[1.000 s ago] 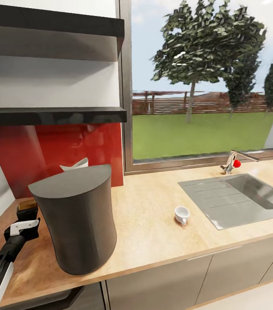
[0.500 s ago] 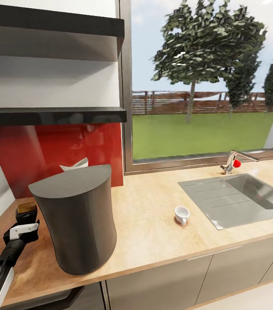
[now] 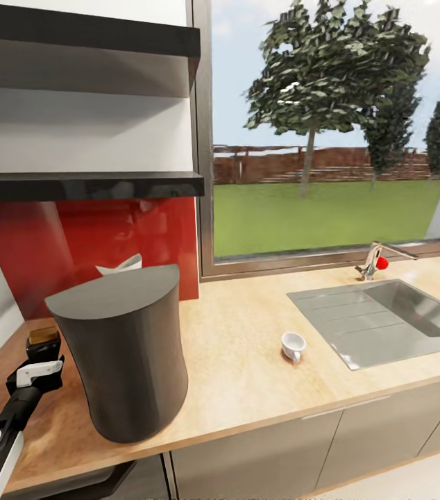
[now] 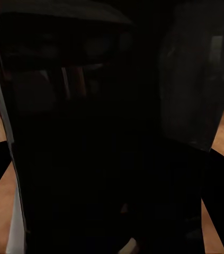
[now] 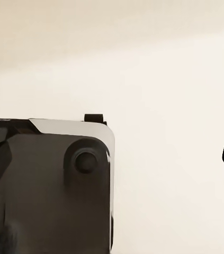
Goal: Set up a coffee station on the kitchen countertop: keep the coffee maker on the countertop, move the bottle of coffee from the kitchen shelf to the counter next to the coffee maker, place a paper coffee filter on top of the coffee maker, put the saucer next to the coffee maker with the coffee cup on the saucer, and place the electric kettle next to the coffee maker.
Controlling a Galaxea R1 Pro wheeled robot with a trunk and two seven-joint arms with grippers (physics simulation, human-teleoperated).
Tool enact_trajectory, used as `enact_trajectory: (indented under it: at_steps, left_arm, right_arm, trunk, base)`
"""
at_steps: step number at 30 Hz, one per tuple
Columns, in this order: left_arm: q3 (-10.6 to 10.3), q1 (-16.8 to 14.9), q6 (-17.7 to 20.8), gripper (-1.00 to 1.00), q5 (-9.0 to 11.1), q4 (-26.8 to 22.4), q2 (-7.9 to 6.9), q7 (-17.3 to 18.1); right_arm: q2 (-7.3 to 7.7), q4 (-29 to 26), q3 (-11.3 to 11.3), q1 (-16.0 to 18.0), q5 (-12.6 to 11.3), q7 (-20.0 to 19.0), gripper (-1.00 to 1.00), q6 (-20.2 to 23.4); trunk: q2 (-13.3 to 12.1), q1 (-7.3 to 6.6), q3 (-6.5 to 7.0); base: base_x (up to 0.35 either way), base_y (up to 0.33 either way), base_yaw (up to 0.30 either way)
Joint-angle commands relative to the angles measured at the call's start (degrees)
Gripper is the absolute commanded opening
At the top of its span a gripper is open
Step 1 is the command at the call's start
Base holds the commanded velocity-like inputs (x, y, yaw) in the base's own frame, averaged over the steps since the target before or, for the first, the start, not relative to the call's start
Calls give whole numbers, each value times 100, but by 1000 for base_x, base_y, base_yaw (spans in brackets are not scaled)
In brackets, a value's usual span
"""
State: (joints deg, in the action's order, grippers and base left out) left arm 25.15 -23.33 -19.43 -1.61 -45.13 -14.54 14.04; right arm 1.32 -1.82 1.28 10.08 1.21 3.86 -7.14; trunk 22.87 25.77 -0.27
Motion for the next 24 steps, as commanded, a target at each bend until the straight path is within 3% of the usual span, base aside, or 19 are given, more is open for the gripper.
enact_trajectory:
  at_steps: [1, 24]
  left_arm:
    - [25, -5, -17, -100, -15, 4, 3, 46]
    - [17, -5, -20, -100, -24, -12, -5, 55]
  right_arm:
    - [0, 6, 13, 2, 12, 19, 100, -16]
    - [0, 6, 13, 2, 6, 19, 100, -16]
  trunk:
    - [5, 2, -12]
    - [5, 2, -220]
  base:
    - [0, 0, 0]
    - [0, 0, 0]
